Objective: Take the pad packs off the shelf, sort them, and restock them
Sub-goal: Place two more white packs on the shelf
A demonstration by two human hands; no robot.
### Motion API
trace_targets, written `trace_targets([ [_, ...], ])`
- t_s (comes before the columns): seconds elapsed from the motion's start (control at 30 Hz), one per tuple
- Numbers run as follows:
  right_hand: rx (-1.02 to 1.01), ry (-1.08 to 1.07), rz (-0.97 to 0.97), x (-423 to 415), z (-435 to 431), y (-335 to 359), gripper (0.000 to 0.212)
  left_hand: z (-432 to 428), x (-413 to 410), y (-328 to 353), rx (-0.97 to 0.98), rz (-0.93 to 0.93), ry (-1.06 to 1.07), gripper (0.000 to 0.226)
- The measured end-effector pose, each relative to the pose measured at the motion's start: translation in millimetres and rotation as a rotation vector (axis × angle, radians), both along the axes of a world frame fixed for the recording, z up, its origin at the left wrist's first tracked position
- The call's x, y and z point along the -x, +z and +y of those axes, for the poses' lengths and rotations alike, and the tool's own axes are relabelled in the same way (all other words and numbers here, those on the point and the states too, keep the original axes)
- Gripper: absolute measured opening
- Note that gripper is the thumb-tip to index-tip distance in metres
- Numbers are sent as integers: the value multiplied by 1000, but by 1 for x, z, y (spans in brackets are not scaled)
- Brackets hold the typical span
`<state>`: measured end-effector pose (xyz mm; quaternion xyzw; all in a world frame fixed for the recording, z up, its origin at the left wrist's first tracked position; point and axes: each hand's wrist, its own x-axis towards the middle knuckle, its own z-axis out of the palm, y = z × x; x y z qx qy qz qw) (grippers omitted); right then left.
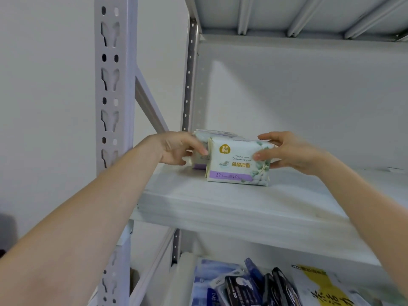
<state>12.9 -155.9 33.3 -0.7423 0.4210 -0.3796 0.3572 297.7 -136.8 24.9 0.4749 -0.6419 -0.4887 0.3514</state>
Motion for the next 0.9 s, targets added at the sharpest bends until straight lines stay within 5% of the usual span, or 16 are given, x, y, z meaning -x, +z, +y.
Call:
trace_targets([
  [0.33, -14, 8, -58, -31, 7, -6, 91, 4, -2, -24, 78, 43, -54, 113],
  [0.9, 25, -43, -142, -46, 13, -17, 86, 19, 0, -27, 95, 187, 12, 79],
])
